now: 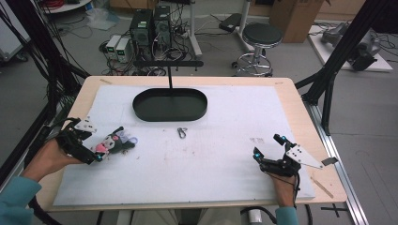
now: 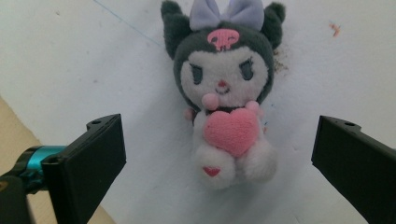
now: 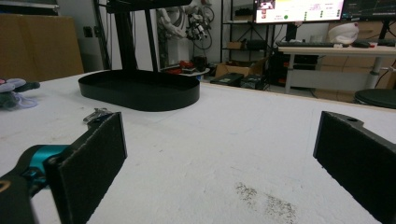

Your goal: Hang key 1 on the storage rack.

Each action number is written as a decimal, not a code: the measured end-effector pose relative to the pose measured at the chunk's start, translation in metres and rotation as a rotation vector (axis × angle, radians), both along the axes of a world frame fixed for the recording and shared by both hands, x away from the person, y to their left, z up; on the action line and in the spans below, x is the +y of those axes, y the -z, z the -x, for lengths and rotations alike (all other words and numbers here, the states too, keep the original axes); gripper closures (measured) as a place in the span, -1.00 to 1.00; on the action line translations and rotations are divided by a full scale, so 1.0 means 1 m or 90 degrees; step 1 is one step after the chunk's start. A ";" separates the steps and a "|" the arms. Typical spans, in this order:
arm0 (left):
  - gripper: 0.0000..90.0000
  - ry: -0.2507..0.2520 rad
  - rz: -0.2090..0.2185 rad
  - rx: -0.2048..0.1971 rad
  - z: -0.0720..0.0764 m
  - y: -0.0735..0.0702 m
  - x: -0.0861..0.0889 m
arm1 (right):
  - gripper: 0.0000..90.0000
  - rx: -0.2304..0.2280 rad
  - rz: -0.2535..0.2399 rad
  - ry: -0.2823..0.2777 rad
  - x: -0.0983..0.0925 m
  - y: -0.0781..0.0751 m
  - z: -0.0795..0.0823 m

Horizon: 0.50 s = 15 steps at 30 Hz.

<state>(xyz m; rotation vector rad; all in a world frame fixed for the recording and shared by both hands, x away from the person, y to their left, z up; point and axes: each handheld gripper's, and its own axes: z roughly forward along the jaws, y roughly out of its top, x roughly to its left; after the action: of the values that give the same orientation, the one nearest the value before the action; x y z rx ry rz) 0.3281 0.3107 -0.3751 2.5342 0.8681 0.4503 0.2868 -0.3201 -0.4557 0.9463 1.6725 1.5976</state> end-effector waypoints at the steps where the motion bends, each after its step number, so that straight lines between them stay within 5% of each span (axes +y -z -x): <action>1: -0.93 0.000 -0.011 0.009 0.000 0.003 -0.003 | -0.96 -0.001 0.000 -0.001 0.000 0.000 0.000; 6: -0.61 0.007 -0.015 0.025 -0.003 0.007 -0.008 | -0.96 -0.001 0.003 0.001 0.000 0.000 0.000; 15: -0.60 -0.005 -0.028 0.047 -0.009 0.014 -0.012 | -0.96 -0.004 0.003 0.000 0.000 0.000 0.000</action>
<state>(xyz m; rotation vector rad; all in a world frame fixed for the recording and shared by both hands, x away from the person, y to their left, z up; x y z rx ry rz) 0.3369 0.2989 -0.3890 2.6036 0.9046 0.3838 0.2868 -0.3200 -0.4557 0.9375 1.6706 1.5936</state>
